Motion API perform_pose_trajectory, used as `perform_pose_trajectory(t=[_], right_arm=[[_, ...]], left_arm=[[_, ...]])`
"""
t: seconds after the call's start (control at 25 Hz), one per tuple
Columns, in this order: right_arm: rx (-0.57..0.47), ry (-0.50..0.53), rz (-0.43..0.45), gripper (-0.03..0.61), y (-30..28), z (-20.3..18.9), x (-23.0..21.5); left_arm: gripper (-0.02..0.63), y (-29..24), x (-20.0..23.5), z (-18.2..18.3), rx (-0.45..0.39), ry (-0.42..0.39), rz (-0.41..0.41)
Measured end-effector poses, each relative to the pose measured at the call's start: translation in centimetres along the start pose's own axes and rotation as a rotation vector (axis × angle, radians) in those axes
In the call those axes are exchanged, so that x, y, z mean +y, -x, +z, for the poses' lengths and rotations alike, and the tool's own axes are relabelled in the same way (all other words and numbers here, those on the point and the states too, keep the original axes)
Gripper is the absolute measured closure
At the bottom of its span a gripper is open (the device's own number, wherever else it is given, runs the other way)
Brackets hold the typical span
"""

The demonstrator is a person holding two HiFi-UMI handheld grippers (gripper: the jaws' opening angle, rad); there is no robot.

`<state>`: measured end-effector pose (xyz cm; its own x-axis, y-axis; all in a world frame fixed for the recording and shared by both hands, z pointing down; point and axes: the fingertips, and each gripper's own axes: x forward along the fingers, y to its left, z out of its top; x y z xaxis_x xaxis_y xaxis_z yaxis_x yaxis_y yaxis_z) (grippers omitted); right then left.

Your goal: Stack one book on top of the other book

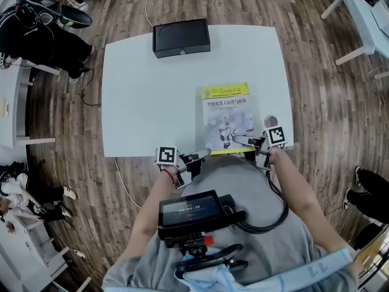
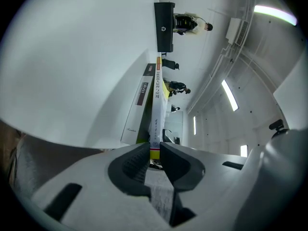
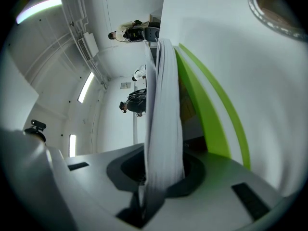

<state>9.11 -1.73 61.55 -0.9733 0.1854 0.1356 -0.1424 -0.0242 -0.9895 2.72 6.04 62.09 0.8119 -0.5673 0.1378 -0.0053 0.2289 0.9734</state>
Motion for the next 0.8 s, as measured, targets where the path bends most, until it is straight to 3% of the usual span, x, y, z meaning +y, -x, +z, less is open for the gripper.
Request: perform_pose_trajectory(t=[0.28, 0.68, 0.8], right_arm=[[0.035, -0.099, -0.053, 0.477, 0.3, -0.1, -0.4], [0.057, -0.202, 0.087, 0.337, 0.6, 0.2, 2.1], [0.083, -0.204, 0.093, 0.324, 1.0, 0.1, 2.7]], left_arm=[[0.541, -0.3, -1.6, 0.0, -0.018, 0.009, -0.042], [0.543, -0.1, -2.3, 0.0, -0.031, 0.02, -0.065], [0.544, 0.1, -2.9, 0.1, -0.041, 0.021, -0.079]])
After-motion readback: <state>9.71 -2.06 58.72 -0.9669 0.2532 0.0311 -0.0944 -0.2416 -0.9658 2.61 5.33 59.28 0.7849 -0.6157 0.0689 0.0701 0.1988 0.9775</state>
